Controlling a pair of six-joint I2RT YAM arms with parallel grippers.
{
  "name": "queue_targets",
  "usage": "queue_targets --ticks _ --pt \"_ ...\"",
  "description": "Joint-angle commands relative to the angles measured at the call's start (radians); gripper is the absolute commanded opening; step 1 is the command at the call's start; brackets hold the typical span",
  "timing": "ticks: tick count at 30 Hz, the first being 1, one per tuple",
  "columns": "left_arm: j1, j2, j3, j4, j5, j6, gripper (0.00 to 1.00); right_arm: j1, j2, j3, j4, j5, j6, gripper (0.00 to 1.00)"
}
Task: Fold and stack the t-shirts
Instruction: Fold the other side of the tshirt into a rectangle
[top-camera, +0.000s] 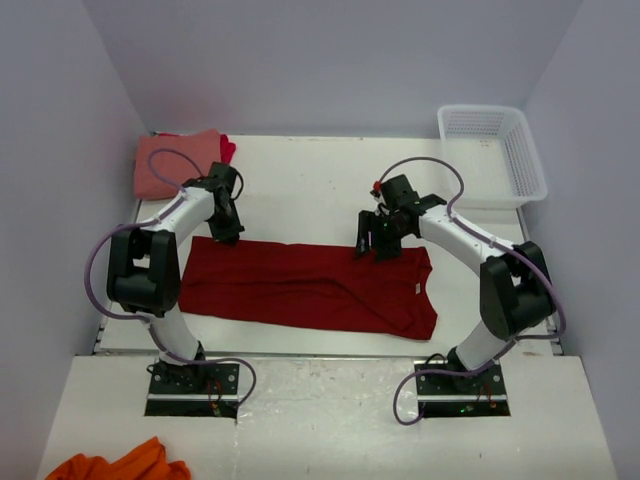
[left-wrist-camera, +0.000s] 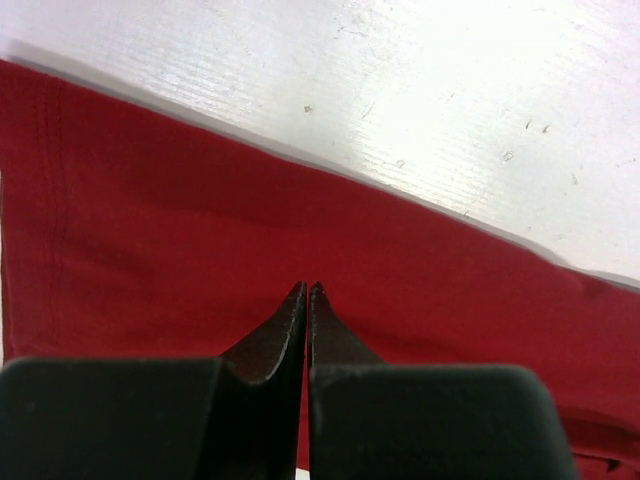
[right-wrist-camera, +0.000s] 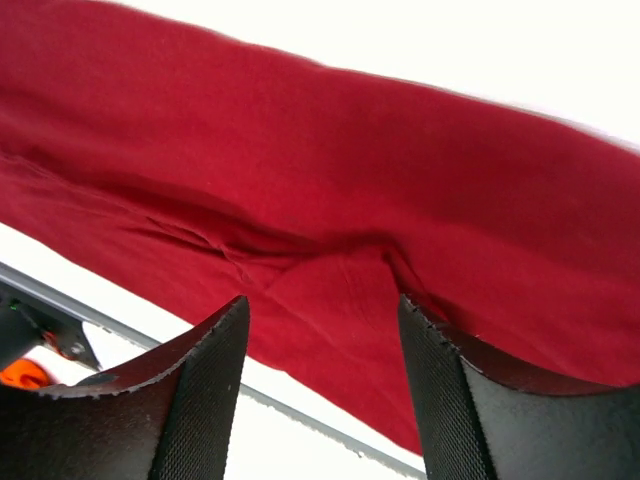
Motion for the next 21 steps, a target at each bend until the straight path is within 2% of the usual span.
queue_targets --ticks 1,14,19,21 --pt "-0.001 -0.035 0.016 0.027 0.031 0.043 0.0 0.049 0.028 -0.01 0.089 -0.047 0.016 0.61" --pt "-0.001 -0.091 0.06 -0.019 0.037 0.066 0.0 0.065 0.071 -0.142 0.175 -0.001 0.042 0.6" --pt "-0.001 -0.104 0.063 -0.024 0.049 0.069 0.0 0.063 0.109 -0.136 0.197 -0.007 0.042 0.6" --pt "-0.001 -0.107 0.063 -0.024 0.045 0.071 0.0 0.063 0.132 -0.125 0.195 -0.009 0.042 0.56"
